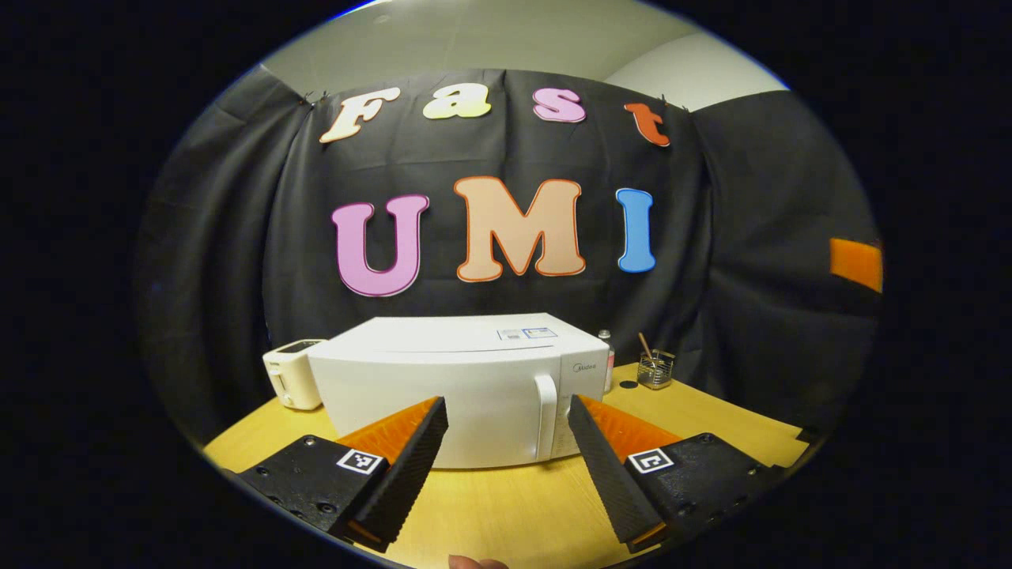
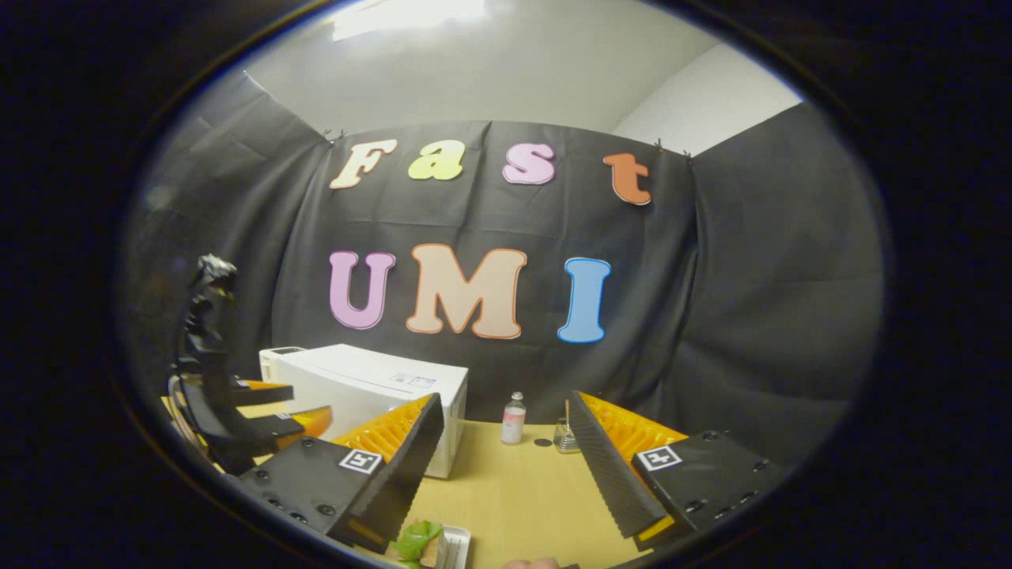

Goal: Open the microwave oven with the left hand, put the food in, and close the microwave oven.

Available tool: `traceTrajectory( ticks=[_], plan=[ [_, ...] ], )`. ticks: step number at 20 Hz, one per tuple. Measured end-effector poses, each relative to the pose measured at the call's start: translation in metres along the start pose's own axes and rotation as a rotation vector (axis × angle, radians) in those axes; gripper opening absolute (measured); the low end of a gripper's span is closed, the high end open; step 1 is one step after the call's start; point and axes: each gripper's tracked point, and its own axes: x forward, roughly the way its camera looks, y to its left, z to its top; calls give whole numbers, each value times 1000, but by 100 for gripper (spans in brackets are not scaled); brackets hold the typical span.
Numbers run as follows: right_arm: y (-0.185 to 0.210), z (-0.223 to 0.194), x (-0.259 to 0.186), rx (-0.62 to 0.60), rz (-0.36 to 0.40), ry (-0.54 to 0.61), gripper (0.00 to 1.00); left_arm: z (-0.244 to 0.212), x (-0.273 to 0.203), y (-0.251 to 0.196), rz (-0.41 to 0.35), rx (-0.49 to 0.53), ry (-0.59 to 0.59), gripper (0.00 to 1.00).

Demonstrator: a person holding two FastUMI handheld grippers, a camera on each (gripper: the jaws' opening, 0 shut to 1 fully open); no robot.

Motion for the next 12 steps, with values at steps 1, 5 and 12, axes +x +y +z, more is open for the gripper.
traceTrajectory(
  ticks=[1, 5, 12],
  plan=[
    [-2, -3, -2, -6, -2, 9, 96, -10, 13, -2, 1, -28, 15, 97],
    [-6, -21, -13, -6, -4, 71, 100, -42, 53, -5, 20, -21, 93, 98],
    [-17, -40, -25, -42, -17, 152, 97, -70, 101, -22, 10, 21, 118, 98]
  ],
)
